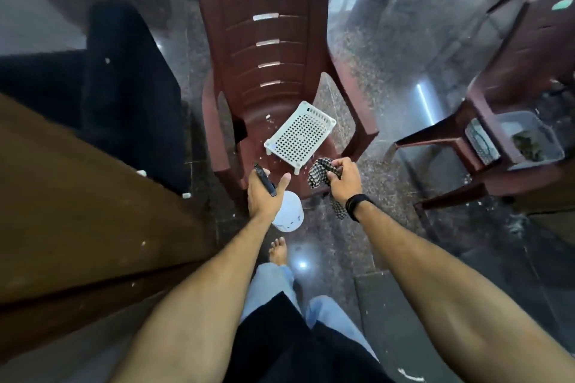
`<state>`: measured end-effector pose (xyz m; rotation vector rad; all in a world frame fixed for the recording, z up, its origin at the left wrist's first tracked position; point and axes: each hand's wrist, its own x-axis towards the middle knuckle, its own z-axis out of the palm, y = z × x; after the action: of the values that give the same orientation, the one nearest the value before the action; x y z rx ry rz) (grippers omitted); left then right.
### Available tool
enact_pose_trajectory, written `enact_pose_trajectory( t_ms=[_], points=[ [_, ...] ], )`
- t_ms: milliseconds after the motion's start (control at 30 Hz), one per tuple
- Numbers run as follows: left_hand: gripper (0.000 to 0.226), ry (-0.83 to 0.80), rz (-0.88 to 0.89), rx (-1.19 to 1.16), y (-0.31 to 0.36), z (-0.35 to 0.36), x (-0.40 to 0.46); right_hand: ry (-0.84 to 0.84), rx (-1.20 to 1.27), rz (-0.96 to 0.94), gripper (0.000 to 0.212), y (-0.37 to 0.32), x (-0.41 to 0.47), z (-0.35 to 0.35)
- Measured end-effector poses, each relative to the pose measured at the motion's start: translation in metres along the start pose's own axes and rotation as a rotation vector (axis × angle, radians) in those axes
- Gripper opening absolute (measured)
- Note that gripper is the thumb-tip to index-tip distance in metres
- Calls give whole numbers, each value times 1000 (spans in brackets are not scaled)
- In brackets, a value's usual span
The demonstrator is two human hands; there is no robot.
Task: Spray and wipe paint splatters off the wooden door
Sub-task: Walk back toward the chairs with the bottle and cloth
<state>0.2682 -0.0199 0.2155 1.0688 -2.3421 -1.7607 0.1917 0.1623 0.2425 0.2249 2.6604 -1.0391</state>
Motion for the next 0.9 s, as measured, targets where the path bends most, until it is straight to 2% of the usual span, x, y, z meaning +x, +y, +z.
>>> enact_pose_trajectory(
  t_ms=[100,133,333,500,633,800,900],
  points=[
    [103,15,-71,32,14,35,52,-48,-44,-42,19,-11,66,-3],
    [103,30,-83,38,17,46,67,-63,-63,-63,19,-15,86,-2],
    [72,160,-105,29,39,119,166,-214,-221,-230,22,-19,233,24],
    [65,236,-91,-12,28,175,237,-292,-334,-452,28,-3,335,75],
    [73,230,-78,43,-7,209,271,-322,-390,-486,38,21,380,115],
    [78,157,-130,96,-29,235,279,-574,-608,-350,49,49,399,143],
    [91,123,-93,145,-32,239,272,-667,-699,-359,58,52,399,141]
  ],
)
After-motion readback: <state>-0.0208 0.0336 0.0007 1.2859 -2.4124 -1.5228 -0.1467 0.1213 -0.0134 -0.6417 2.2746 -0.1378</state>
